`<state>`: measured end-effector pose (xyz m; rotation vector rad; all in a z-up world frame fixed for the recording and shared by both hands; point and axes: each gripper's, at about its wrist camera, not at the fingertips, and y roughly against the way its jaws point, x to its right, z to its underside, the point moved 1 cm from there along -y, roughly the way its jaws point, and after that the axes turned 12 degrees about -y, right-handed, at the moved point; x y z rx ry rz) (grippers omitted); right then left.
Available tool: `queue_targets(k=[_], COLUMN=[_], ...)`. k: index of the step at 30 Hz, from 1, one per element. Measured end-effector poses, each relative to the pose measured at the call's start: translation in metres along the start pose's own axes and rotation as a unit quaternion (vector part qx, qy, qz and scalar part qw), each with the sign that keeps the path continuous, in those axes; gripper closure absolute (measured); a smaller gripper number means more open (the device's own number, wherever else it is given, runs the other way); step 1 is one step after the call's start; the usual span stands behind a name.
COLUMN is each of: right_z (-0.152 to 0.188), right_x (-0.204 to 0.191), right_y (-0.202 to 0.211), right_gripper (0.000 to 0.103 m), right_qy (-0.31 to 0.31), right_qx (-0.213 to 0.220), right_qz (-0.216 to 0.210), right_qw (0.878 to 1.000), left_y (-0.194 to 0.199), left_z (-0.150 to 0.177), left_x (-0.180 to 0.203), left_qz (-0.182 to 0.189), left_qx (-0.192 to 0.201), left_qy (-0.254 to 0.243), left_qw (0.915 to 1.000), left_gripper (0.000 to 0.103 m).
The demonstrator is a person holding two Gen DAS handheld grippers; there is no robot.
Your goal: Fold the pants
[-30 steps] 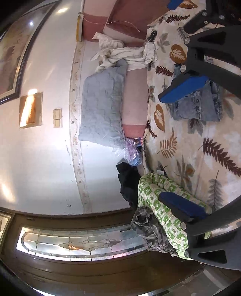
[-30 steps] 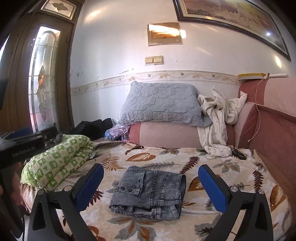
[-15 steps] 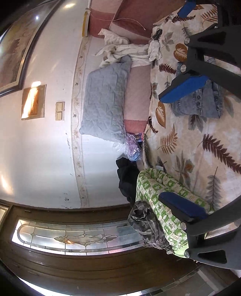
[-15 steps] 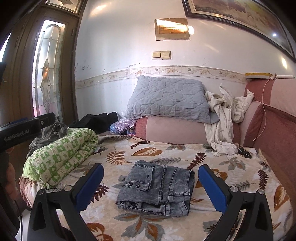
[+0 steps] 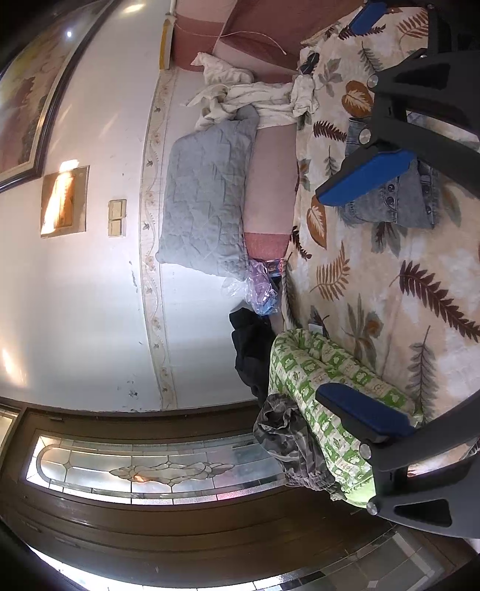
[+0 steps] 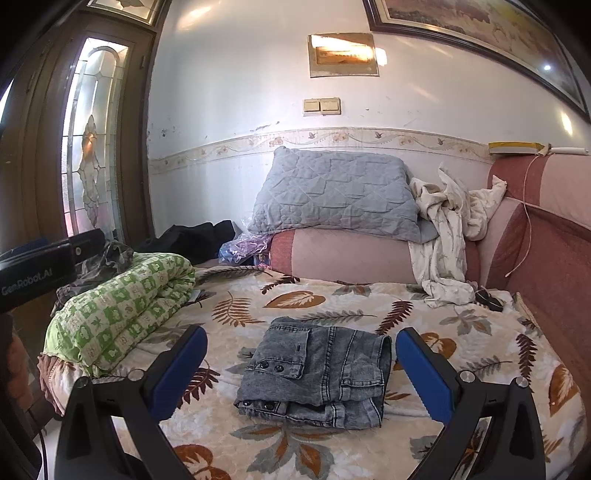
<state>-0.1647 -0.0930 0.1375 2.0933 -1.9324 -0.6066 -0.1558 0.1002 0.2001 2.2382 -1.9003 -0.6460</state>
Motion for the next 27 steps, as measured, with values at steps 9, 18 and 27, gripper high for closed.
queue_targets(k=[9,18,27], right_z=[0.000,0.001,0.009], right_x=[0.008,0.008,0.013], right_y=[-0.001,-0.005,-0.019], right_gripper=[0.000,0.000,0.000], right_qy=[-0.010,-0.010,-0.019], right_qx=[-0.001,-0.006,-0.024], right_qz=[0.005,0.009,0.013], right_qw=[1.000,1.000,0.999], left_y=[-0.001,-0.005,-0.019], left_z=[0.002,0.004,0.014], left_x=[0.001,0.004,0.003], left_qz=[-0.001,0.014,0.041], left_qx=[-0.005,-0.015,-0.019], left_qy=[0.001,-0.002,0.022], left_qw=[1.0000,0.9998,0.9988], left_gripper=[0.006,0.006,0.006])
